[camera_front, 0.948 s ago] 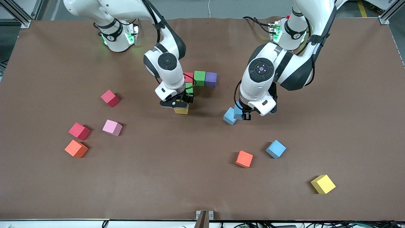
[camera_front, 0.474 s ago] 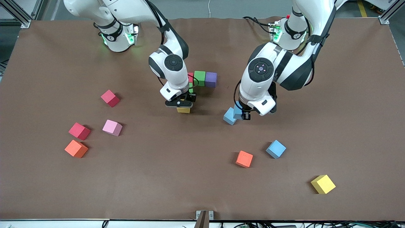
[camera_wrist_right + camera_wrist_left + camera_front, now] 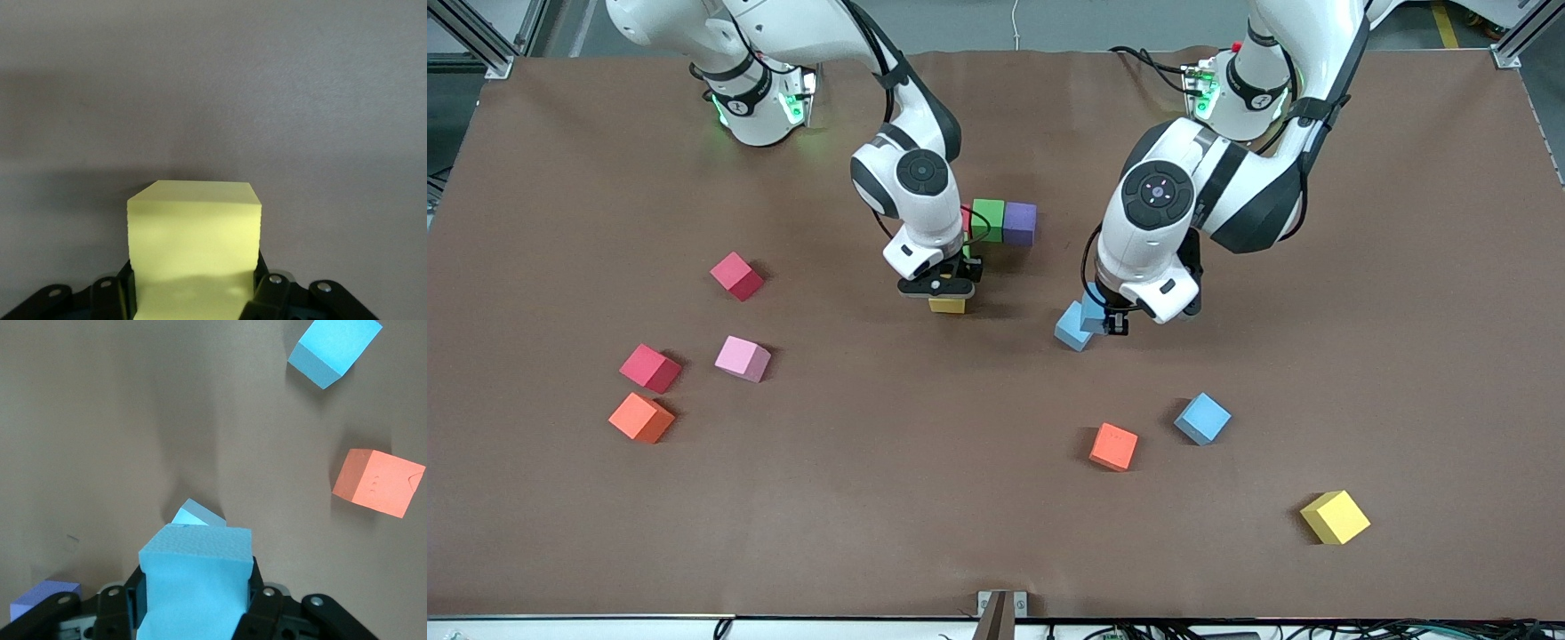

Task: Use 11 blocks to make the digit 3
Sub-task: 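Carry the yellow cube with the right gripper to the green cube, then lower yellow beside green with the right gripper while the left gripper carries blue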

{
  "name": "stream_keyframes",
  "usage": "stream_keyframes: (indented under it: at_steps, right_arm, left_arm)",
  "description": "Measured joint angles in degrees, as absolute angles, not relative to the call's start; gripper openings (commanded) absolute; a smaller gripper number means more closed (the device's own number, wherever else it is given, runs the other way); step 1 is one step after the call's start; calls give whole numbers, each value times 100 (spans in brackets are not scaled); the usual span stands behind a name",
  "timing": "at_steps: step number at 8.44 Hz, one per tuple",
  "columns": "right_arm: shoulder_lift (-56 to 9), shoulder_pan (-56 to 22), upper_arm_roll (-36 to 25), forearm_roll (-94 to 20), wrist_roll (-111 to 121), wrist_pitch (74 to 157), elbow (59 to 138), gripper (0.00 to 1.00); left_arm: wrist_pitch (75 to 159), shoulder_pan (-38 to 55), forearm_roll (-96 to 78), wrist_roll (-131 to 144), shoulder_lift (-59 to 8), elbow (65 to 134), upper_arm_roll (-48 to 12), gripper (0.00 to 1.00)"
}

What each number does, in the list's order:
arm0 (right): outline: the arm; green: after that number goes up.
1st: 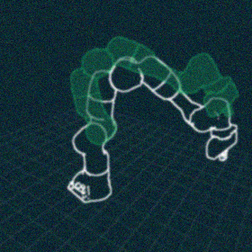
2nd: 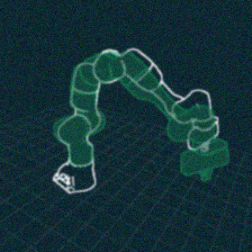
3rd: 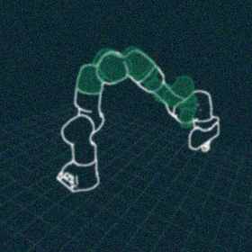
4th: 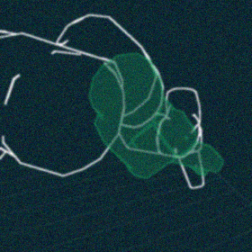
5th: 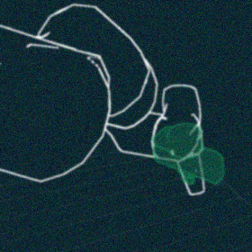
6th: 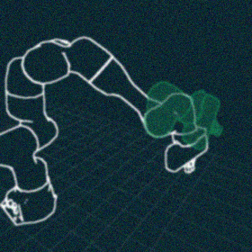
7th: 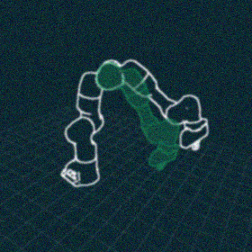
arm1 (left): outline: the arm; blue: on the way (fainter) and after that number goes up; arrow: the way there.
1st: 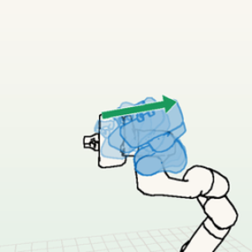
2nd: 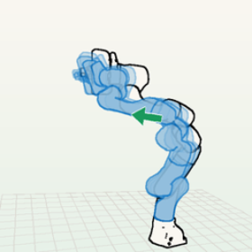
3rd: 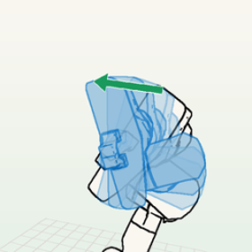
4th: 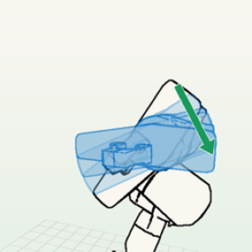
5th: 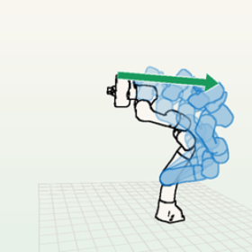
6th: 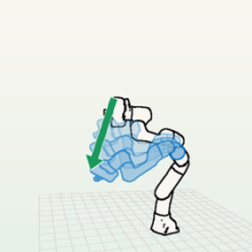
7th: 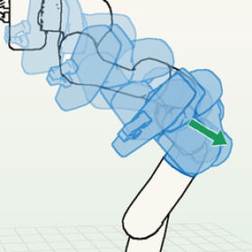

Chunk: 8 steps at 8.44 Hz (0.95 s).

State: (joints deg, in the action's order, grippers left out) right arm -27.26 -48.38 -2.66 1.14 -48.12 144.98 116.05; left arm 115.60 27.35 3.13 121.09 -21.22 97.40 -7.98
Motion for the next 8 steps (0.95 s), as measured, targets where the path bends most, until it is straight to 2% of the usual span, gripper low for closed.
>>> stream_keyframes:
  at_steps: [8]
  right_arm:
    - [-2786,-4925,-269,116,-4805,14536,11627,1]
  left_arm:
    - [11579,3126,305,12577,-2407,9740,-851,30]
